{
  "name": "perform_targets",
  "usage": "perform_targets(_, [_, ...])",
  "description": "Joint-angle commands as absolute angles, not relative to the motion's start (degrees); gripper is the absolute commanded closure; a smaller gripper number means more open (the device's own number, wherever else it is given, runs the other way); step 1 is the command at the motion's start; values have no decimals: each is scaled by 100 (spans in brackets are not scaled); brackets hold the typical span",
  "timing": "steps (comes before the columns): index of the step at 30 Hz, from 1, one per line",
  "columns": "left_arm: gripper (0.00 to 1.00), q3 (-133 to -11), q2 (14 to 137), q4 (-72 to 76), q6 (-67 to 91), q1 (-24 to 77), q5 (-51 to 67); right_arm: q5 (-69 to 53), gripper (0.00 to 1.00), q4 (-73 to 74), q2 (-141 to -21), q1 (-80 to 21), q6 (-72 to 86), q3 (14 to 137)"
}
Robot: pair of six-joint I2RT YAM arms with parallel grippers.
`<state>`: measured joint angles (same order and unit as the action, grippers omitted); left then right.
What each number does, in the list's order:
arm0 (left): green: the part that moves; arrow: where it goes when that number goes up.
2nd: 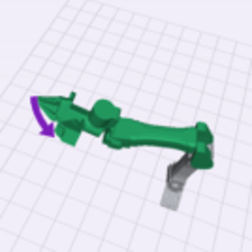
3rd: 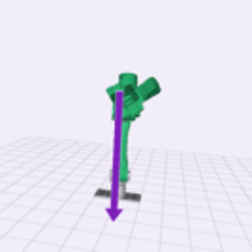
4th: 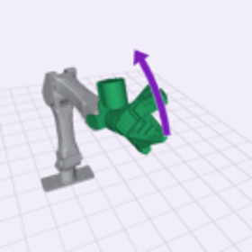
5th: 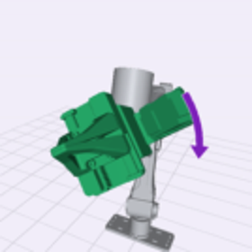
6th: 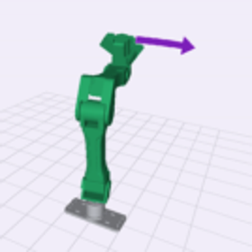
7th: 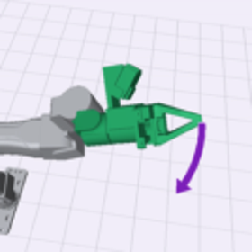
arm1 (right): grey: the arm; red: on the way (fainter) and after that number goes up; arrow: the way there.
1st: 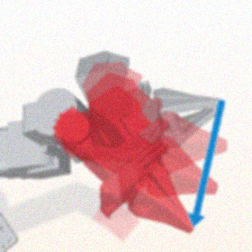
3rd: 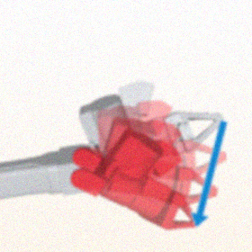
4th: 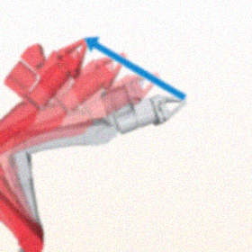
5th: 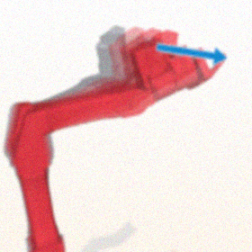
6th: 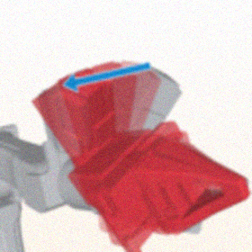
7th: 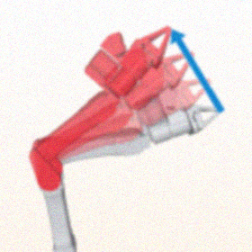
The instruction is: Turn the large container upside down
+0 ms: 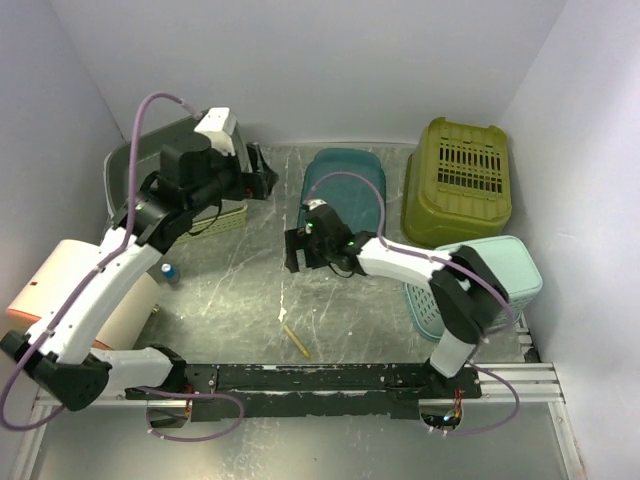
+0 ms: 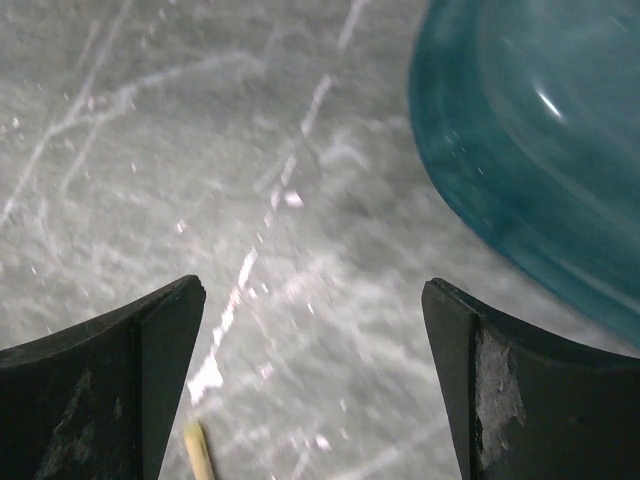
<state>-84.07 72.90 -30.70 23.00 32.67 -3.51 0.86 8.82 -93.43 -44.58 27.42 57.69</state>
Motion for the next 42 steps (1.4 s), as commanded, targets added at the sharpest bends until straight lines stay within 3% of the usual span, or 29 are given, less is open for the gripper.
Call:
perform_targets(1, [0,-8258,7077,-3817,2350,3175,-1190,-52,8,221,-10261,-4466,2912,6620])
perform_targets(11, [0,-8096,7132,-3729,2377,3155,-1296,996,7,995,-10889,-3490,3084,7227])
perform_targets(24, [0,-8463,7450,-3835,2177,3155,-1674,156,8,-231,-10134,-4027,2797,6929])
perform_targets(27, [0,-8383,7412,-3849,2241,3155,-1670,550,8,-104,-10719,-4256,2488,7713])
perform_targets(35, [0,-8265,7005,-3885,2206,3146,-1859,2254,6,2383,-13509,-4079,2501,11272])
perform_targets(38, [0,-8306,6936,-3961,2164,3144,-1864,2474,6,2691,-13688,-3827,2700,11493])
perform_targets(42, [0,-8148,6755,-3712,1973,3141,-1719,2399,6,2627,-13272,-3407,3137,10811])
